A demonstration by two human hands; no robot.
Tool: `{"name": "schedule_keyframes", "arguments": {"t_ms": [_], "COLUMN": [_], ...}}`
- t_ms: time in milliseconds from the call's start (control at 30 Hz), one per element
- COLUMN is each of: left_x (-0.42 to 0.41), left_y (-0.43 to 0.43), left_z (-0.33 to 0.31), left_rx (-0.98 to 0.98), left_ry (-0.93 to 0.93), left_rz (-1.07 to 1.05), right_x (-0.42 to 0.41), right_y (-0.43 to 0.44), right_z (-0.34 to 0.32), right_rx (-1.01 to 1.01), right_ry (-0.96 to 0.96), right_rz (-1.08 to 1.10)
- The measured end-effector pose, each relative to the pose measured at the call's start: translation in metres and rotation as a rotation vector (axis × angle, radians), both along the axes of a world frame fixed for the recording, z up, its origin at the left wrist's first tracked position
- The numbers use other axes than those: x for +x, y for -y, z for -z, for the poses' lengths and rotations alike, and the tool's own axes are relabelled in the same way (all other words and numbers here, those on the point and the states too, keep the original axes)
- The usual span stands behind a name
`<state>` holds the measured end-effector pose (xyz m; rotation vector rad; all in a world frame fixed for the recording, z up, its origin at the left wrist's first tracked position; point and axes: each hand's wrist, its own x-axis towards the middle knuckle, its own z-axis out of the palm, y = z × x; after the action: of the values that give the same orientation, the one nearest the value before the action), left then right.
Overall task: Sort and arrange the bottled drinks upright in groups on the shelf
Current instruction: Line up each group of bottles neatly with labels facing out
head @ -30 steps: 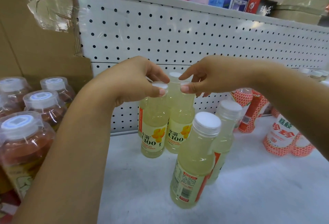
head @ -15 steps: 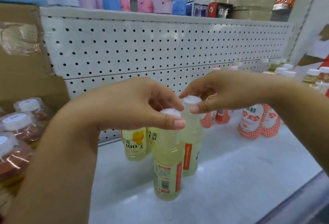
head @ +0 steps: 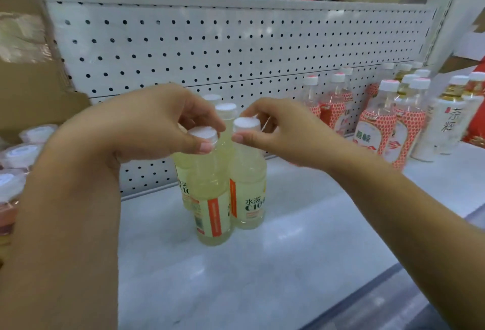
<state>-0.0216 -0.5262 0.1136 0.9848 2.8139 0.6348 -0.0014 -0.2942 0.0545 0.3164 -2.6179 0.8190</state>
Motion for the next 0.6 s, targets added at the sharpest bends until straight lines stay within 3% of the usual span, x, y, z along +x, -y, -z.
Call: {"name": "schedule_keyframes", "arguments": {"t_ms": [67,267,433,600], "left_x": [-0.002,0.000,-0.004,-0.005], "left_y": [0.005,0.002,0.003,0.015], "left_z": [0.000,0.006,0.008,0.005], "left_rx": [-0.002,0.017,0.000,0.080], "left_ry": [0.007,-0.022,-0.057,0.142], "left_rz": [-0.005,-0.179,-0.146,-0.021], "right_x": [0.002,0.015,0.016,0.018], "right_y": [0.000,-0.010,0.006,0.008], "right_z": [0.016,0.085,0.133,0.149], "right_rx": [-0.140,-0.497,-0.590,-0.552], "right_ry": [0.022,0.405,0.246,0.286], "right_rz": [-0.009,-0.226,-0.033,0.018]}}
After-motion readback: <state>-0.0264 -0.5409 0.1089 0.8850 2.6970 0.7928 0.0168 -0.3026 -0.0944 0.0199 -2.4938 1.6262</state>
